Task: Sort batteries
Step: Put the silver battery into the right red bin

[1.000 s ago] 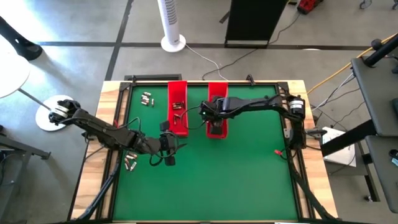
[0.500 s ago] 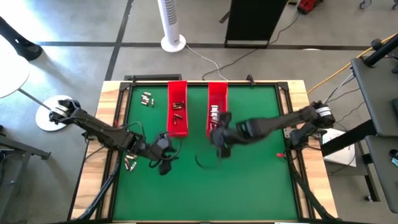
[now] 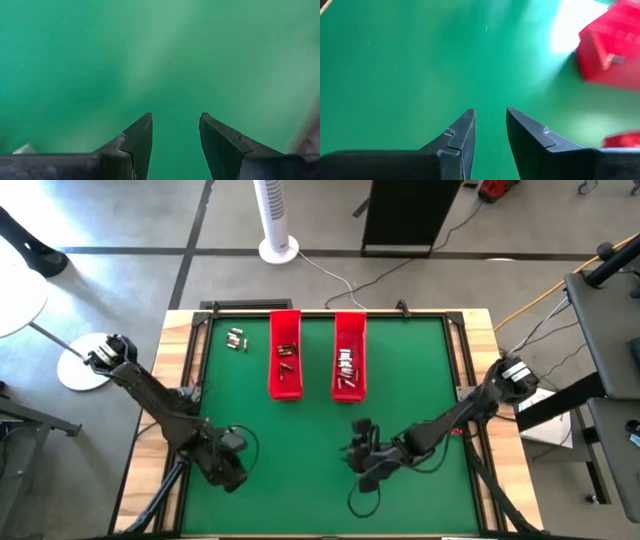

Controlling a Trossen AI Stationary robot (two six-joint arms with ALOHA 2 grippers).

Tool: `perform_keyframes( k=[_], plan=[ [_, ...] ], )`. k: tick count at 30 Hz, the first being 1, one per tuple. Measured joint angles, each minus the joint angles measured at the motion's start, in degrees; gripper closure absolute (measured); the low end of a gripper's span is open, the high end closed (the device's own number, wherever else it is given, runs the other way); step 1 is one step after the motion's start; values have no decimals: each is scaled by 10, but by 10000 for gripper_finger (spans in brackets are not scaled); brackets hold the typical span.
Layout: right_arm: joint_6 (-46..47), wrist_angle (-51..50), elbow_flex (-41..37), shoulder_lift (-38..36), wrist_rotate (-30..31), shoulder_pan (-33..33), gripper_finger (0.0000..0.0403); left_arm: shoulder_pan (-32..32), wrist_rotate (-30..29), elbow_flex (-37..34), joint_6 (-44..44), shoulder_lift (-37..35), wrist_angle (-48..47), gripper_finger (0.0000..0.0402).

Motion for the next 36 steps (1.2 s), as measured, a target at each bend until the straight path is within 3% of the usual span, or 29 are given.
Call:
perform_keyframes(
  k=[4,11,24,36],
  plan=[
    [74,7,-22,11,2,18,294,-5,33,0,-104,0,-124,259],
    [132,8,-26,19,46,47,301,-1,34,-1,-154,1,-224,259],
    [158,21,-26,19,77,77,321,-1,74,-35,-209,5,-212,259],
    [161,20,-26,19,81,78,310,-2,74,-53,-215,17,-166,277]
  ],
)
